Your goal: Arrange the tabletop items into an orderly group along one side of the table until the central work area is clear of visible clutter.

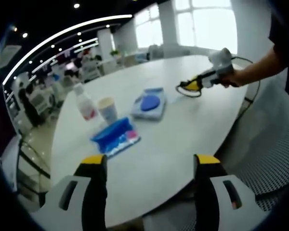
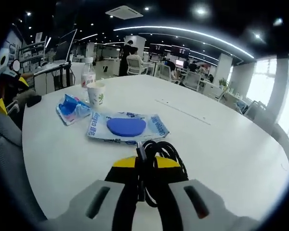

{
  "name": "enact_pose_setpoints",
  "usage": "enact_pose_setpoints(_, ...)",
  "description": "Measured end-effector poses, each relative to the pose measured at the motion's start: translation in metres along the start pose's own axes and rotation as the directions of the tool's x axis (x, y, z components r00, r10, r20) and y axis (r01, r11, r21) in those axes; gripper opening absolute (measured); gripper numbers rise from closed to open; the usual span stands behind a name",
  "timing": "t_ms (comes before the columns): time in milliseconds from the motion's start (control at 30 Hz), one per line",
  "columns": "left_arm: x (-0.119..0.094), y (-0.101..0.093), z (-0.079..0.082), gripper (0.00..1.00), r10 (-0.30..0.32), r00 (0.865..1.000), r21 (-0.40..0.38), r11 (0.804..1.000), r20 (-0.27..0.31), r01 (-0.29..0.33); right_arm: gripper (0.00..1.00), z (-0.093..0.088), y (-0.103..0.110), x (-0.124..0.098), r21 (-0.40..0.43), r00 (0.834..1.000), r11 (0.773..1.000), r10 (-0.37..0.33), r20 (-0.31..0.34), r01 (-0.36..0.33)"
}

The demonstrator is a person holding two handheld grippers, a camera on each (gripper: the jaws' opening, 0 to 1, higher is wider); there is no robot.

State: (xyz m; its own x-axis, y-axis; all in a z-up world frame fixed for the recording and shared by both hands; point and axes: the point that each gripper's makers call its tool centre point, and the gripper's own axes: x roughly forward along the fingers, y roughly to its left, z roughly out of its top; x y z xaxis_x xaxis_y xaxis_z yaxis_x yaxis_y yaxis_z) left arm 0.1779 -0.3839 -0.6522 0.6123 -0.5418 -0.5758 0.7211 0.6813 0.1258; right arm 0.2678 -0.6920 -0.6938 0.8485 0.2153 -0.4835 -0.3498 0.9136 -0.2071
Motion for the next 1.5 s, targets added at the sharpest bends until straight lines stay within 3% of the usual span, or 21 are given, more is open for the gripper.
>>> enact_pose_setpoints(333, 0.0, 0.0, 0.0, 0.7, 0.001, 1.0, 0.0, 1.0, -0.001, -0.001, 0.11, -0.018, 0.029, -0.001, 0.046, 0.997, 0.997, 0.071, -0.041, -0.07)
enact_pose_setpoints(700, 0.0, 0.0, 0.0, 0.7, 0.003, 1.0, 0.0, 1.0, -0.004, -0.003, 0.11, -0.042, 0.063, 0.003, 0.079, 0.977, 0.982, 0.179, -0.113, -0.171)
enact_pose_setpoints(1500, -0.001, 0.0, -0.001, 0.69, 0.002, 1.0, -0.006, 1.0, -0.006, -0.002, 0.16, -0.064, 0.085, 0.005, 0.101, 0.945, 0.964, 0.262, -0.196, -0.246)
